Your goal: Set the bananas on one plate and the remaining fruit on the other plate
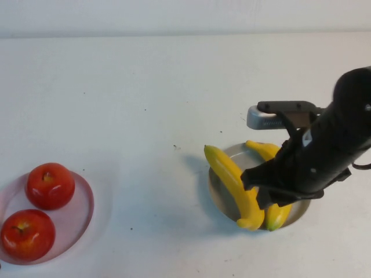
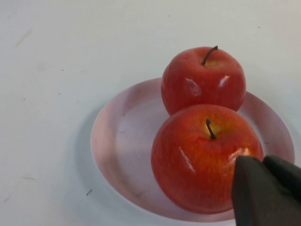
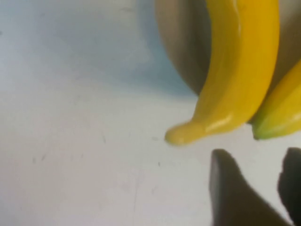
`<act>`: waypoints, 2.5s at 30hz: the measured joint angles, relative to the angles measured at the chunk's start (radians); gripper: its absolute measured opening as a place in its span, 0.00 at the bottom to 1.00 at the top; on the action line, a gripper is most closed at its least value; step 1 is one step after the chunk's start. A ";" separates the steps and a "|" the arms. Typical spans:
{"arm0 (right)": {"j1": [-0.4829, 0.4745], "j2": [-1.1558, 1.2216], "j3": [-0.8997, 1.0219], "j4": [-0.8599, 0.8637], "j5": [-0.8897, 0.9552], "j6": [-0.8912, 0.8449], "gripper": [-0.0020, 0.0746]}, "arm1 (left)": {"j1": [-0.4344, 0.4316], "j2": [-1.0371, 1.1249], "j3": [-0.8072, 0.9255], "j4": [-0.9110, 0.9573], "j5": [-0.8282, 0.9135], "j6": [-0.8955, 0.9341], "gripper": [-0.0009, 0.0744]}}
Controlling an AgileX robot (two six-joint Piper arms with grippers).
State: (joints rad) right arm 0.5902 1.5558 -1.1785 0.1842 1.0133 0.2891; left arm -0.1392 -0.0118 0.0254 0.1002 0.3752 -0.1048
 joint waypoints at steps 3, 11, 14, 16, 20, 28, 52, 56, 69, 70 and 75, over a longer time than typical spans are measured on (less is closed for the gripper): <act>0.006 -0.115 0.044 0.000 0.012 -0.095 0.18 | 0.000 0.000 0.000 0.000 0.000 0.000 0.02; 0.009 -0.444 0.106 -0.029 0.168 -0.170 0.01 | 0.000 0.000 0.000 0.000 0.000 0.000 0.02; 0.009 -0.543 0.106 -0.039 0.214 -0.210 0.01 | 0.000 0.000 0.000 0.000 0.000 0.000 0.02; 0.009 -0.614 0.106 -0.040 0.227 -0.224 0.01 | 0.000 0.000 0.000 0.000 0.000 0.000 0.02; 0.009 -0.724 0.106 -0.020 0.238 -0.233 0.01 | 0.000 0.000 0.000 0.000 0.000 0.000 0.02; 0.009 -0.824 0.108 -0.038 0.252 -0.233 0.01 | 0.000 0.000 0.000 0.000 0.000 0.000 0.02; -0.507 -1.473 1.147 -0.045 -0.835 -0.235 0.01 | 0.000 0.000 0.000 0.000 0.000 0.000 0.02; -0.532 -1.558 1.202 -0.043 -0.851 -0.235 0.01 | 0.000 0.000 0.000 0.000 0.000 0.000 0.02; -0.531 -1.563 1.202 -0.124 -0.665 -0.280 0.01 | 0.000 0.000 0.000 0.000 0.000 0.000 0.02; -0.531 -1.563 1.202 -0.125 -0.664 -0.300 0.01 | 0.000 0.000 0.000 0.000 0.000 0.000 0.02; -0.531 -1.563 1.202 -0.123 -0.664 -0.334 0.01 | 0.000 0.000 0.000 0.000 0.000 0.000 0.02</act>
State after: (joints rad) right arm 0.0591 -0.0069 0.0238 0.0613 0.3498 -0.0446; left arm -0.1392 -0.0118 0.0254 0.1002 0.3752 -0.1048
